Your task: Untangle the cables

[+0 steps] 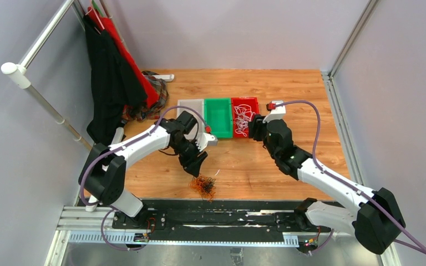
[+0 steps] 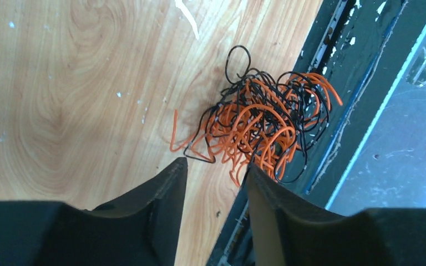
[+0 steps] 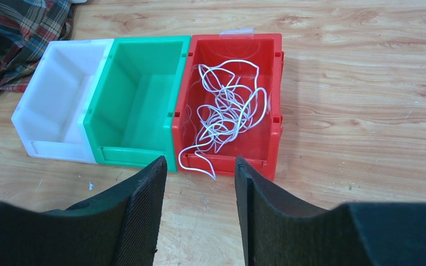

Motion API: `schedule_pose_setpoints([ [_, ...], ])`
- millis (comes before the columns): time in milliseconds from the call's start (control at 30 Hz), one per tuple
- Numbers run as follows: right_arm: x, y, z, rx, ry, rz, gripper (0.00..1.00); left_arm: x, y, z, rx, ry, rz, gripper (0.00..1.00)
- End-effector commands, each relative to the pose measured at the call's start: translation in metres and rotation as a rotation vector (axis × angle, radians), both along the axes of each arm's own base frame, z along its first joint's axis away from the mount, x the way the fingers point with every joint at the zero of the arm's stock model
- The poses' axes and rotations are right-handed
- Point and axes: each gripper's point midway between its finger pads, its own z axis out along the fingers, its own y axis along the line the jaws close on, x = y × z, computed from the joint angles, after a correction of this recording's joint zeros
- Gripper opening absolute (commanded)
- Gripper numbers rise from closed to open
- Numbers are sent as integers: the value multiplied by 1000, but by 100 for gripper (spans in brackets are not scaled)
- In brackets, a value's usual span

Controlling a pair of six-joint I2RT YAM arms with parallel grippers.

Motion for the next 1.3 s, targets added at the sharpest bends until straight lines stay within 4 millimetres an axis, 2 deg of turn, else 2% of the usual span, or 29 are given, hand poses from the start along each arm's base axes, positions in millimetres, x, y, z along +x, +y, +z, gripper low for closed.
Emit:
schedule_pose_setpoints([
  [0, -4, 6, -2, 8, -3, 17, 47, 16, -15, 12, -87, -82, 43, 40],
  [167, -8, 13, -1, 26, -5, 49, 43, 29, -16, 27, -93, -159, 65, 13],
  [300, -13, 23, 0, 40, -11, 92, 42, 33, -19, 47, -127, -207, 84, 2],
  [400, -19, 36, 5, 58, -32, 157, 43, 37, -21, 71, -152, -240, 96, 1],
  [667, -59, 95, 44, 230, -119, 517, 61, 52, -29, 146, -244, -353, 175, 1],
  [833, -81, 125, 60, 270, -146, 671, 64, 47, -33, 173, -291, -335, 199, 1],
  [967, -94, 149, 61, 275, -138, 762, 64, 49, -36, 192, -324, -351, 222, 1],
  [1133, -108, 172, 52, 269, -131, 848, 64, 49, -40, 225, -388, -381, 241, 1],
  [1267, -111, 185, 50, 279, -121, 877, 63, 48, -42, 247, -432, -401, 245, 1],
])
